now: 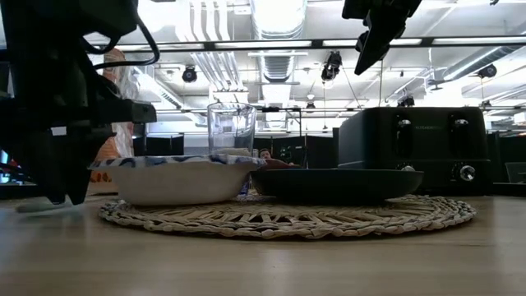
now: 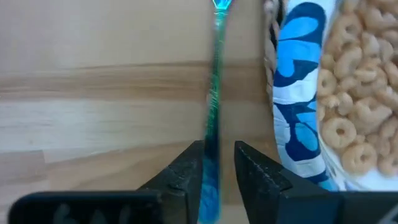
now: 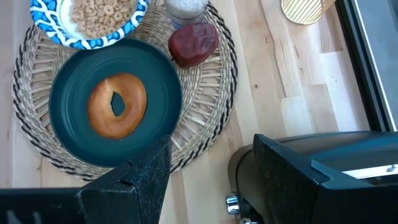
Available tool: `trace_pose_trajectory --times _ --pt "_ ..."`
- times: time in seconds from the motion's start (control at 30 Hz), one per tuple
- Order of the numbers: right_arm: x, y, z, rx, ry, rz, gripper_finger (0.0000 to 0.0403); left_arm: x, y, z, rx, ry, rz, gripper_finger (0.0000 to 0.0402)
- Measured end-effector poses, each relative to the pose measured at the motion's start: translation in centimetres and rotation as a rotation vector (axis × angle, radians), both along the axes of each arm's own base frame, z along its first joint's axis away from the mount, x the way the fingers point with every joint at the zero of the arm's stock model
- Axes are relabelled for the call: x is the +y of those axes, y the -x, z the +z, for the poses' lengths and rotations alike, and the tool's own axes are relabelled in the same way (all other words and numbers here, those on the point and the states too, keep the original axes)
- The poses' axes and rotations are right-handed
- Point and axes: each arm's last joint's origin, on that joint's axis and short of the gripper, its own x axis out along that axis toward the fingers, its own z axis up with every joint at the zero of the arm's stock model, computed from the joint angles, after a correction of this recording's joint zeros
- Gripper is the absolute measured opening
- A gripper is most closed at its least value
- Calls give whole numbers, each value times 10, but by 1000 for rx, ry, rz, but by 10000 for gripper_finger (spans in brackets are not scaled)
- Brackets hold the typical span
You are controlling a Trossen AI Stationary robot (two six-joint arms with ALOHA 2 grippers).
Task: Arrange a breakfast setting
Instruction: Put the violet spoon to the left of the brown placemat, then return to Home Position
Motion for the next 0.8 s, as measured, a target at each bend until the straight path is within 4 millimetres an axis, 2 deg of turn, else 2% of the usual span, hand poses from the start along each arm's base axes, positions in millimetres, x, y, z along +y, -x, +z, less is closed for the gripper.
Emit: trace_pose_trajectory --times 0.13,0.23,0.33,0.53,0.67,0.8 --pt "0 0 0 -1 0 0 215 -2 -4 6 -5 15 -65 93" --pt "0 0 0 -1 6 8 215 -4 -8 18 -6 65 -139 101" --pt "0 0 1 -3 9 11 215 -5 -8 37 8 61 -174 103" --pt "1 4 15 -53 28 17 215 3 8 82 187 -50 -211 102" --pt "6 18 27 -127 53 19 215 8 16 110 216 -183 -229 102" --pt "13 41 31 -254 67 -10 215 12 22 125 213 -251 -262 102"
